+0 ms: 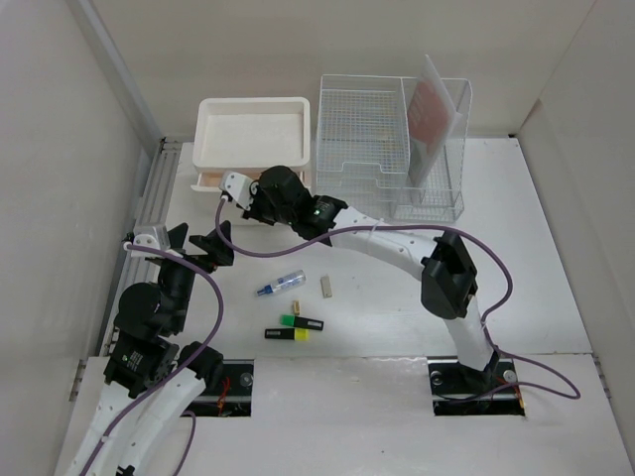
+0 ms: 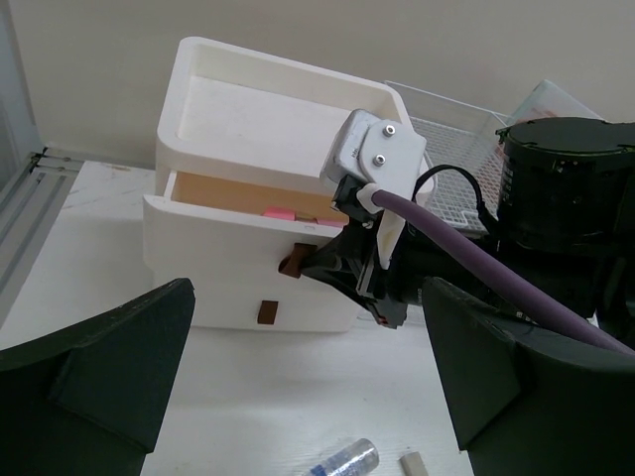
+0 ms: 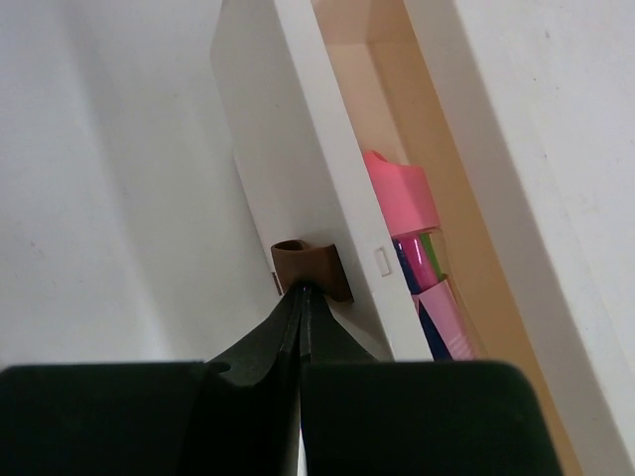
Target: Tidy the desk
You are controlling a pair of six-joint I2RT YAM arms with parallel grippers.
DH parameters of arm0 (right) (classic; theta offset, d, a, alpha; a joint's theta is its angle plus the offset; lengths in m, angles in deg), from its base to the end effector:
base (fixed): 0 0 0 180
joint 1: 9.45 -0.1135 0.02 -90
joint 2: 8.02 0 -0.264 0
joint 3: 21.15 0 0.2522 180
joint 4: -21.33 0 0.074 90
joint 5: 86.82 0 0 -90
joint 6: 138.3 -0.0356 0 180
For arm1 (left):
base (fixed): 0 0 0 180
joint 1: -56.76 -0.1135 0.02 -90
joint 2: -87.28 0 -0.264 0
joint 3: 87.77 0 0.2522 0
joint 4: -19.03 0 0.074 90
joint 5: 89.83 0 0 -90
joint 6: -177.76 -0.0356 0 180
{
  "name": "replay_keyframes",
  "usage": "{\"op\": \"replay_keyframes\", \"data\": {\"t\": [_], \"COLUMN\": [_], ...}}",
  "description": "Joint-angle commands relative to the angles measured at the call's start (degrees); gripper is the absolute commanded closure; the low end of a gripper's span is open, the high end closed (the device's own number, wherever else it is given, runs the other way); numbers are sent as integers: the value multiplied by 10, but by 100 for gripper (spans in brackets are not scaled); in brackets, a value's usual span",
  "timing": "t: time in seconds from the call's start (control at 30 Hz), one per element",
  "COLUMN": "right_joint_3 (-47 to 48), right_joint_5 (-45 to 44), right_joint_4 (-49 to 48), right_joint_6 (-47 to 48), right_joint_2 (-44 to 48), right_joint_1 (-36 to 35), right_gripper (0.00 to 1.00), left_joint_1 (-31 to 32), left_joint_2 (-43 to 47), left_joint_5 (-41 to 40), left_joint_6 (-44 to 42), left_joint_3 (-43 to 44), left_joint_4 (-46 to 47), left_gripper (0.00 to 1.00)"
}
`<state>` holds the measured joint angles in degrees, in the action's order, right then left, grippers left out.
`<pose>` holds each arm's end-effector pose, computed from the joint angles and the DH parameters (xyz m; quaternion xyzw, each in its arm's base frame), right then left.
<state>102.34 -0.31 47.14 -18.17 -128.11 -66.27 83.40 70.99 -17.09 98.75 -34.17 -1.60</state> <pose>0.2784 0.4218 0.3151 -0.5592 0.6144 0.1037 0.5468 0.0679 -0.0222 0.3714 -0.0389 0.6012 -0.1710 0.7796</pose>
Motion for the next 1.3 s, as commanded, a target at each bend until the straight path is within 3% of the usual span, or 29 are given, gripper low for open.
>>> {"op": "replay_keyframes", "data": {"t": [0.0,0.5,1.27], "right_joint_3": [41,-24,30], "right_joint_5": [-33,-102,-94], "right_joint_4": [-41,-83,-88], "right_joint_6": [2,13,19], "right_joint_2": [-11,26,-16], "right_joint_1": [-5,-5,-5], "right_gripper": [100,100,99], "left_joint_1": [3,3,3], "left_joint_2": [6,11,11], "left_joint_5": [-3,-3,-3], "left_joint_6": [-5,-5,-5], "left_joint_3": [-2,-2,-2], "left_joint_4": [20,20,20], "left_gripper": [1,1,1]}}
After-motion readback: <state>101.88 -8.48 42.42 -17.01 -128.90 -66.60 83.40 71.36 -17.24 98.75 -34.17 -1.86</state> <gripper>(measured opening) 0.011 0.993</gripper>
